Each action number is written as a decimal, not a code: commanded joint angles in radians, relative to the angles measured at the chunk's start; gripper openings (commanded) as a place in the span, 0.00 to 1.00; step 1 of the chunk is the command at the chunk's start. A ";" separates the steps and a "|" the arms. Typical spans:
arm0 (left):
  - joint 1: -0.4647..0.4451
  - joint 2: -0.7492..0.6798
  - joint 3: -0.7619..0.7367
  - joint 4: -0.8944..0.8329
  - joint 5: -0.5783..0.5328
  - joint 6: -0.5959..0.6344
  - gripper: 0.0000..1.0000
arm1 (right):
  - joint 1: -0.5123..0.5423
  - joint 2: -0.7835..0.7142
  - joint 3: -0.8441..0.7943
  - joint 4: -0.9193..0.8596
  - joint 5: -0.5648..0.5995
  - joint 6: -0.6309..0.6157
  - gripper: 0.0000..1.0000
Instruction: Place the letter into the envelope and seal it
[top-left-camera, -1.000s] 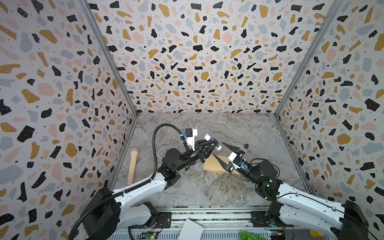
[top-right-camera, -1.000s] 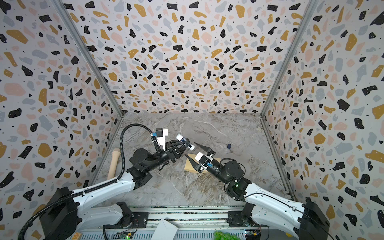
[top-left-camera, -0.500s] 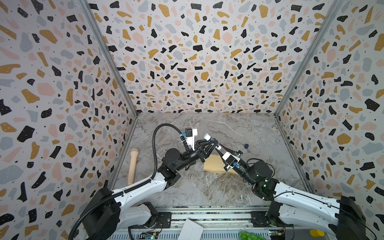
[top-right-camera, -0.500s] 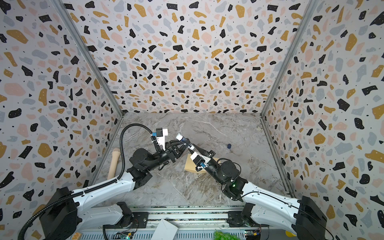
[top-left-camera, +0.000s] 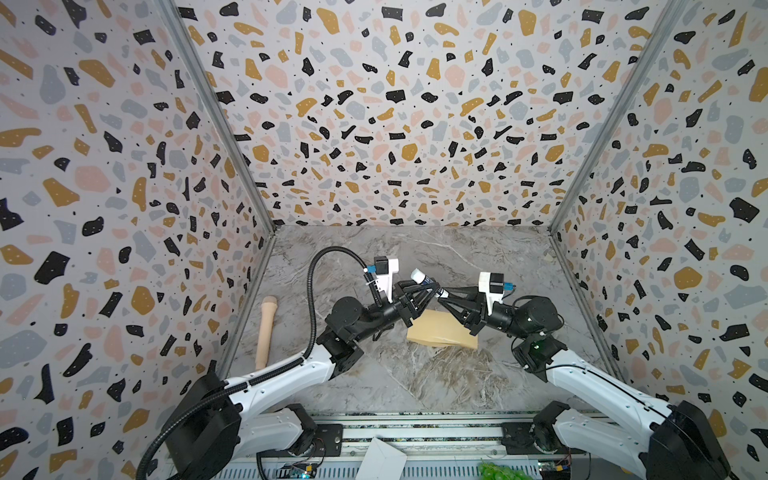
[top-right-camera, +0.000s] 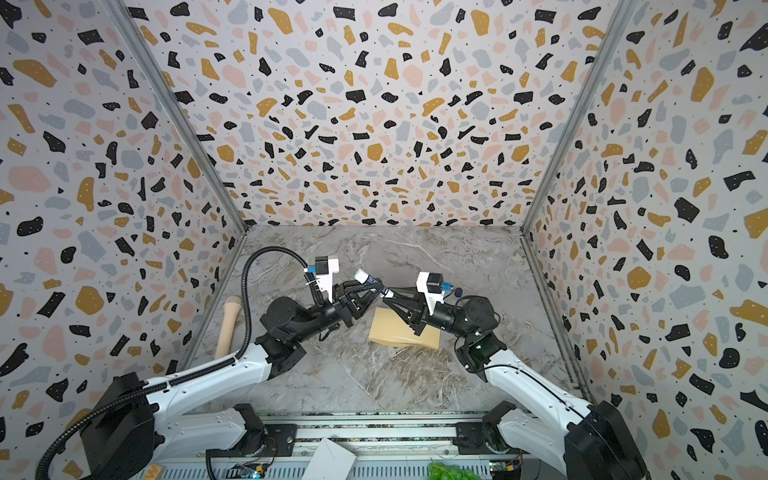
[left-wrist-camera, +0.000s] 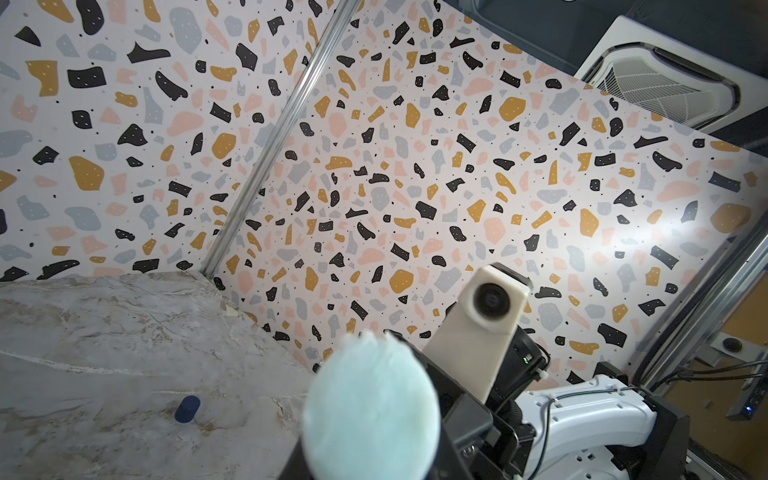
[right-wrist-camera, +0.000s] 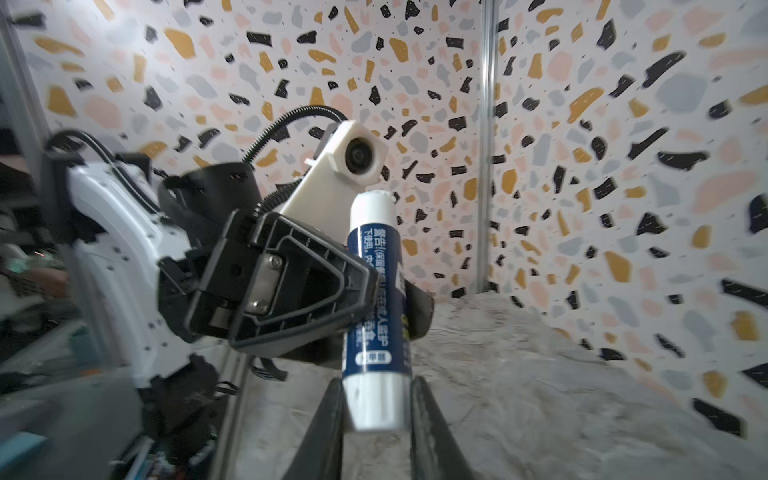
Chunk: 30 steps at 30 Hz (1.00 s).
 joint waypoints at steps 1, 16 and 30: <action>0.007 -0.010 0.015 0.096 0.015 0.018 0.00 | -0.047 0.027 0.053 0.239 -0.148 0.358 0.08; 0.008 -0.005 0.024 0.064 -0.029 -0.018 0.00 | 0.282 -0.195 -0.001 -0.252 0.630 -0.696 0.67; 0.007 -0.011 0.023 0.052 -0.028 -0.014 0.00 | 0.389 -0.135 -0.015 -0.167 0.870 -0.872 0.40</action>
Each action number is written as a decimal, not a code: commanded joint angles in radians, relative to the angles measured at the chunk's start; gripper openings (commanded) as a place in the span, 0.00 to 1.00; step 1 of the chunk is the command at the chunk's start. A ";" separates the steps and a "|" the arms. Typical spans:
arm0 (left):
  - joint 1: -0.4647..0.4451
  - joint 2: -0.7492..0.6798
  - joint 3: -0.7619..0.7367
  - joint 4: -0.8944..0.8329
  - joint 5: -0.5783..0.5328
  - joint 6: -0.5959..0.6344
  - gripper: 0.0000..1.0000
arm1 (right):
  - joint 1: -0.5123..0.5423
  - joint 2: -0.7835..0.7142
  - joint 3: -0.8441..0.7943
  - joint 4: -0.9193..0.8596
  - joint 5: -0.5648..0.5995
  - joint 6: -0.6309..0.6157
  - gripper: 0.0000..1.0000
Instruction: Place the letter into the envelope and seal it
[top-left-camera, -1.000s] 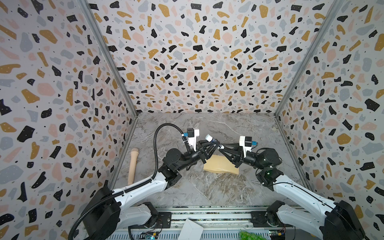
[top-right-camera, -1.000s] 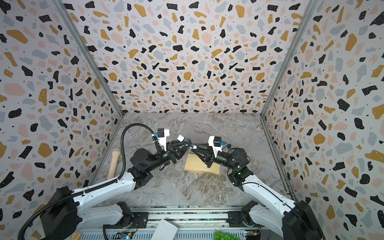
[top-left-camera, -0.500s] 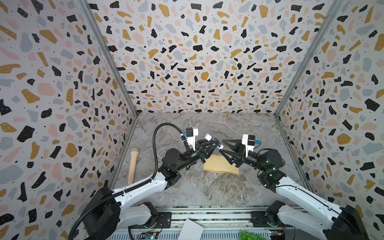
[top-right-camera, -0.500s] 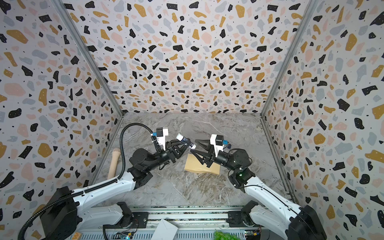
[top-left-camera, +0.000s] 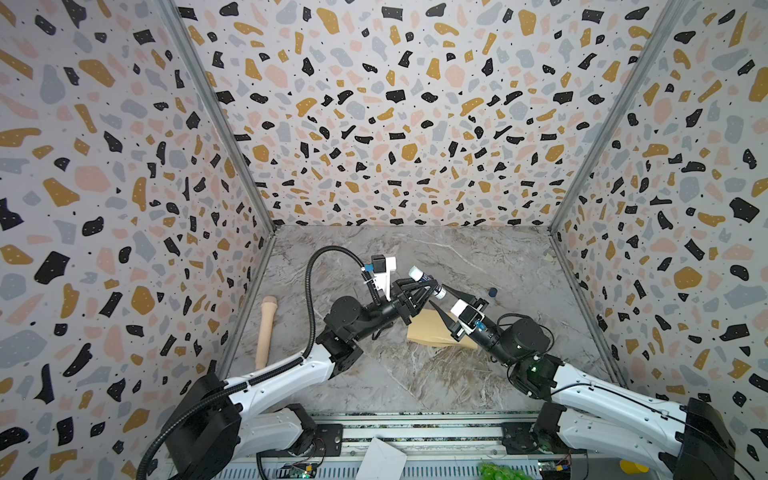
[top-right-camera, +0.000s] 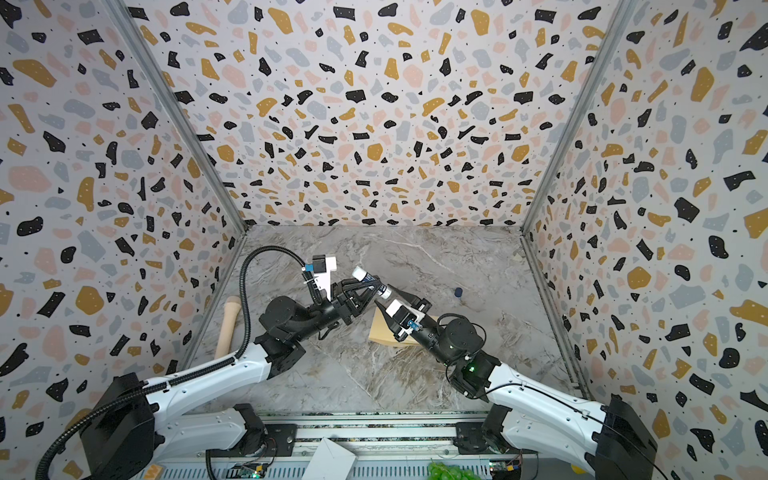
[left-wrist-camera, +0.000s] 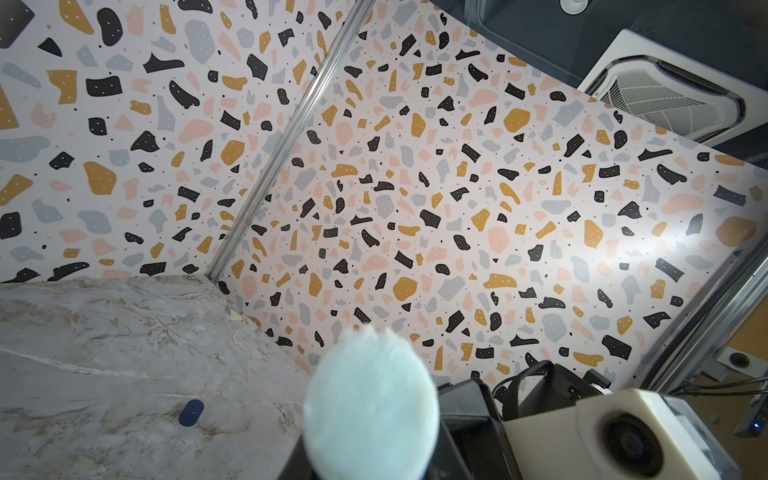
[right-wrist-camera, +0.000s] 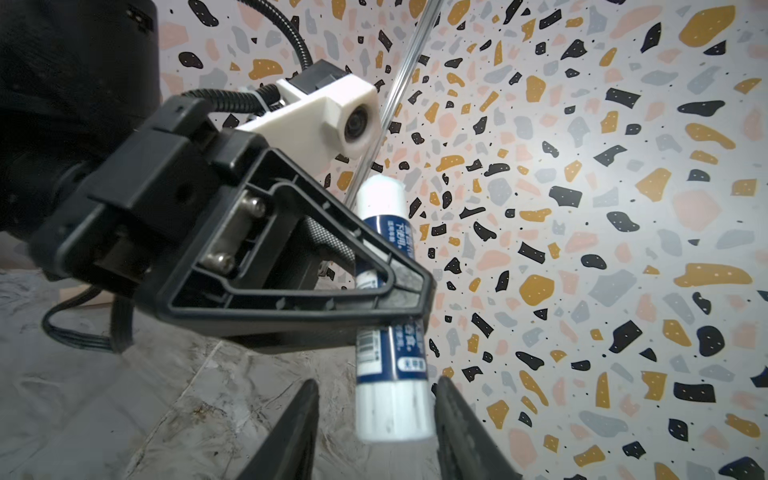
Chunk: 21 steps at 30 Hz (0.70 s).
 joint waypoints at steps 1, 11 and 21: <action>0.005 -0.013 0.022 0.052 -0.007 0.004 0.00 | 0.006 -0.011 -0.005 0.059 0.053 -0.022 0.37; 0.005 -0.014 0.019 0.051 -0.003 0.006 0.00 | 0.005 -0.008 0.016 0.003 -0.004 0.020 0.09; 0.005 -0.019 0.010 0.079 0.029 0.034 0.00 | -0.312 0.043 0.124 0.053 -0.878 0.769 0.04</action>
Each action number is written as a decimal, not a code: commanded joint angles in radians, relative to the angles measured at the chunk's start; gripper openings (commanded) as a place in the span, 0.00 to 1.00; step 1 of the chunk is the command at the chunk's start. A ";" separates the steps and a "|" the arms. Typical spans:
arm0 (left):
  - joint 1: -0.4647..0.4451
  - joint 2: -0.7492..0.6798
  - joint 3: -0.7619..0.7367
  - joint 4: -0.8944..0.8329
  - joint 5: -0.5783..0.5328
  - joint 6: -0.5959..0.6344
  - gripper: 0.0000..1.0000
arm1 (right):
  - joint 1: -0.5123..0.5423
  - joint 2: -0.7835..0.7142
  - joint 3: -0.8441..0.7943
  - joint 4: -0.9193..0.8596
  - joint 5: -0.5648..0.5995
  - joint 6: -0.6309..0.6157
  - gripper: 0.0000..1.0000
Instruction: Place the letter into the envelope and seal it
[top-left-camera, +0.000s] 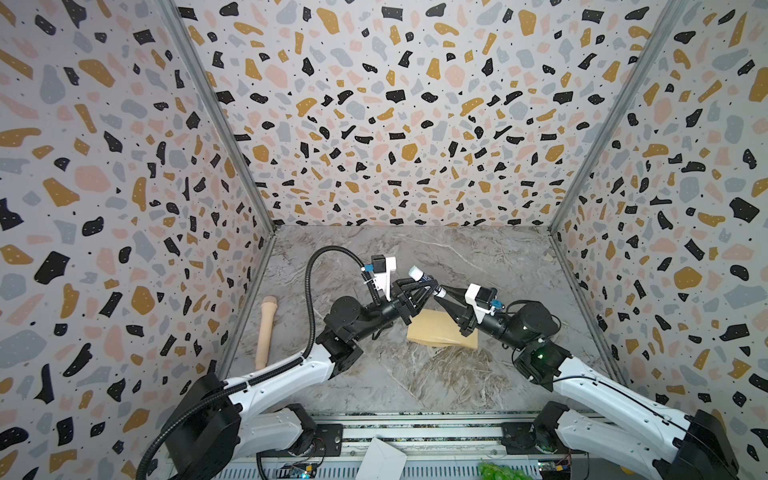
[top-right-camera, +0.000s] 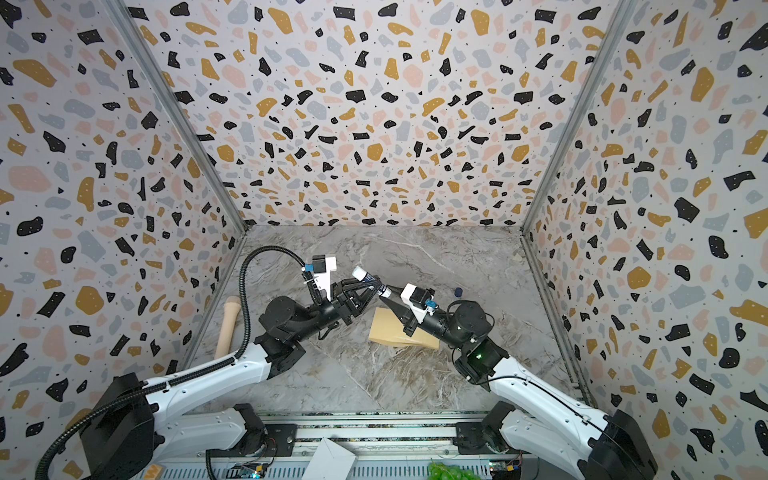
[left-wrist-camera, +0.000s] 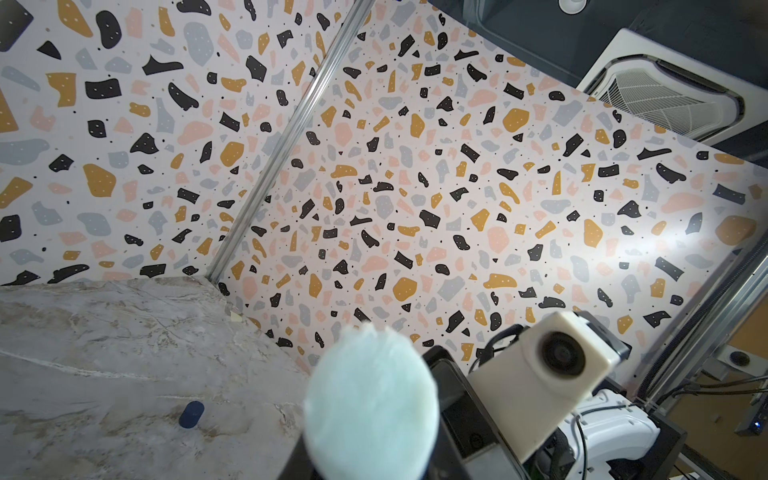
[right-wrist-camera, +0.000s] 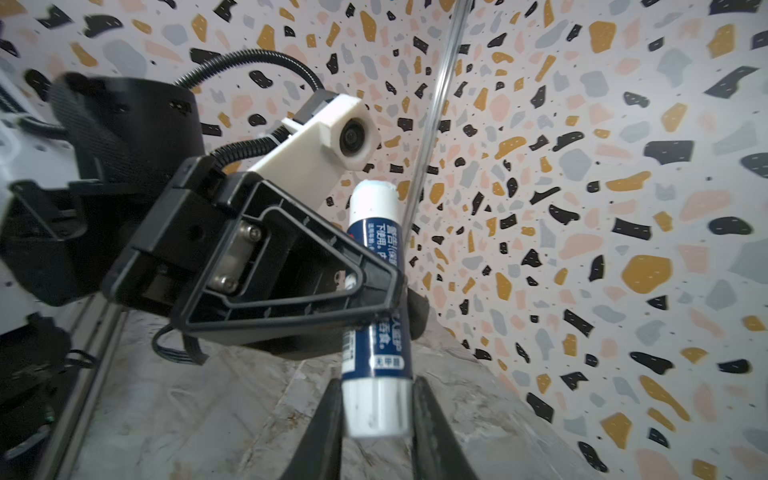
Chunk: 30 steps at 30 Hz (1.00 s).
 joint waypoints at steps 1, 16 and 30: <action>0.005 -0.020 0.007 0.073 0.027 0.029 0.00 | -0.071 0.039 0.068 0.151 -0.392 0.412 0.04; 0.004 -0.033 -0.003 0.057 -0.005 0.028 0.00 | -0.069 0.075 0.126 -0.011 -0.324 0.354 0.31; 0.004 -0.024 0.037 0.009 -0.023 -0.080 0.00 | 0.151 -0.147 -0.104 0.047 0.335 -0.286 0.68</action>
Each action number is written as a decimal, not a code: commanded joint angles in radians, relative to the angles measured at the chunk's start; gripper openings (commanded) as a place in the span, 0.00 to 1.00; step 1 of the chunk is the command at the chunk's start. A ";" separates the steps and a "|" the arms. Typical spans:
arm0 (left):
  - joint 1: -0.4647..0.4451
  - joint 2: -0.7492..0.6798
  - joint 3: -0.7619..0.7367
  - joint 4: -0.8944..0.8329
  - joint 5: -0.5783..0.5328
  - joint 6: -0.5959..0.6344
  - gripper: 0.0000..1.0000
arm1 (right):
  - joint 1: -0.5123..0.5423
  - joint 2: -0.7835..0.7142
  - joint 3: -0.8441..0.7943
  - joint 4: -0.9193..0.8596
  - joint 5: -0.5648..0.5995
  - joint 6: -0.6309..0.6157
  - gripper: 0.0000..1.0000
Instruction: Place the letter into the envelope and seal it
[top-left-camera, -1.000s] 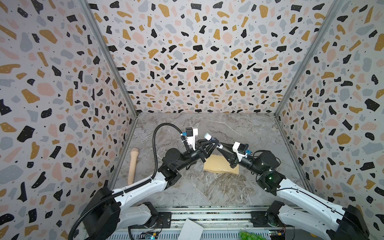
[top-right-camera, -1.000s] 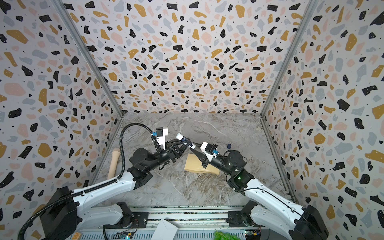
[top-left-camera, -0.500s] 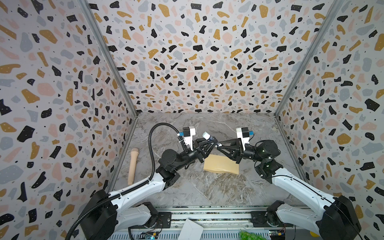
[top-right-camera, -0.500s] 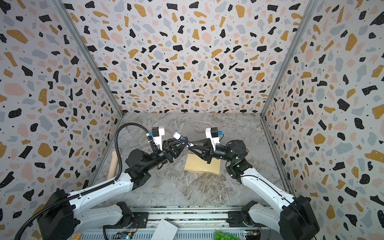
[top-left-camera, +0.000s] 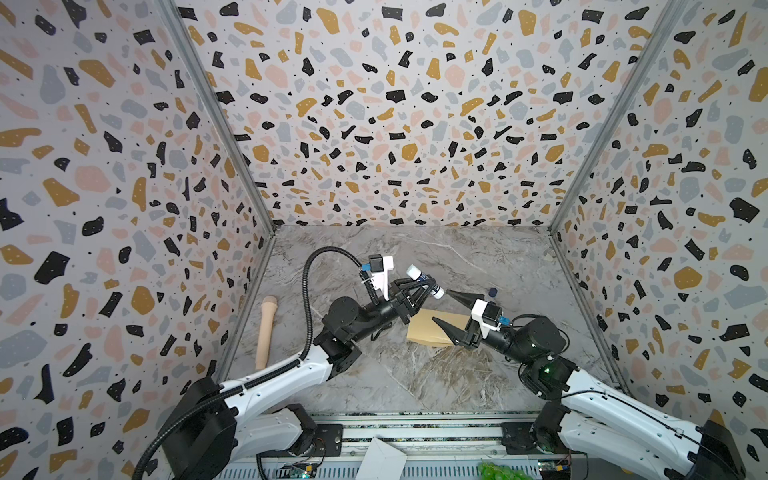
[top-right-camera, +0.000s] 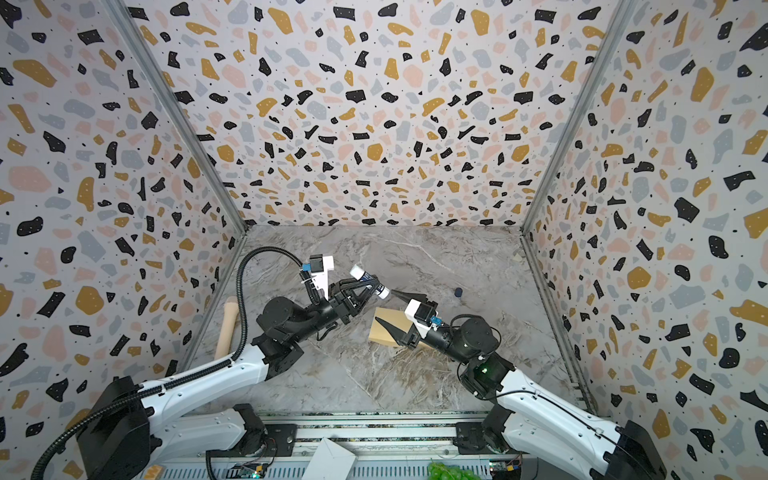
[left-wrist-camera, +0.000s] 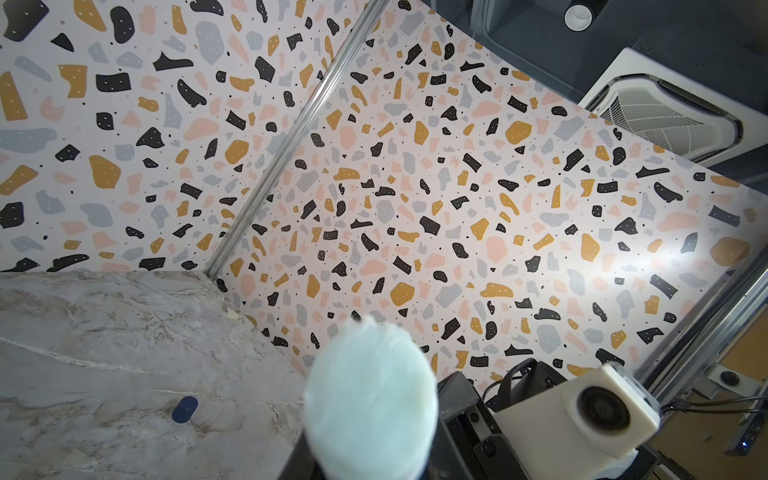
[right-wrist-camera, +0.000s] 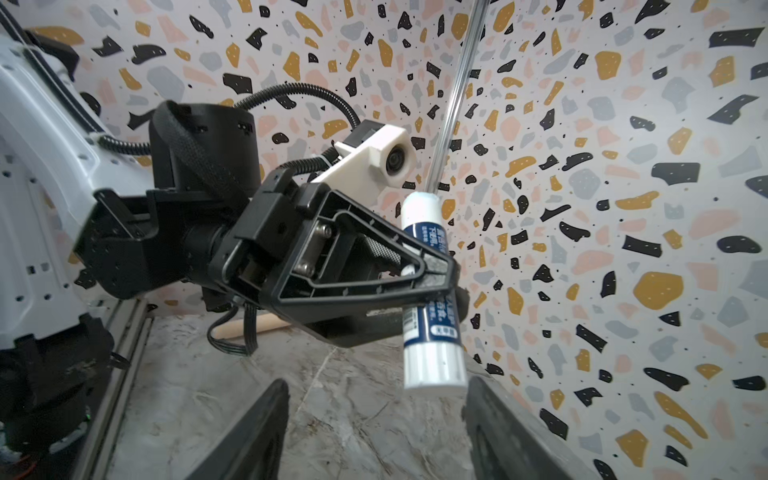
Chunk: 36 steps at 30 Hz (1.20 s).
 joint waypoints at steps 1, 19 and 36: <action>0.002 -0.002 0.040 0.037 0.002 -0.024 0.00 | 0.005 -0.015 -0.005 0.055 0.119 -0.123 0.67; 0.002 -0.004 0.061 0.005 0.010 -0.038 0.00 | 0.129 0.104 0.059 0.140 0.285 -0.272 0.42; 0.002 0.000 0.064 0.002 0.021 -0.037 0.00 | 0.132 0.138 0.080 0.150 0.339 -0.259 0.27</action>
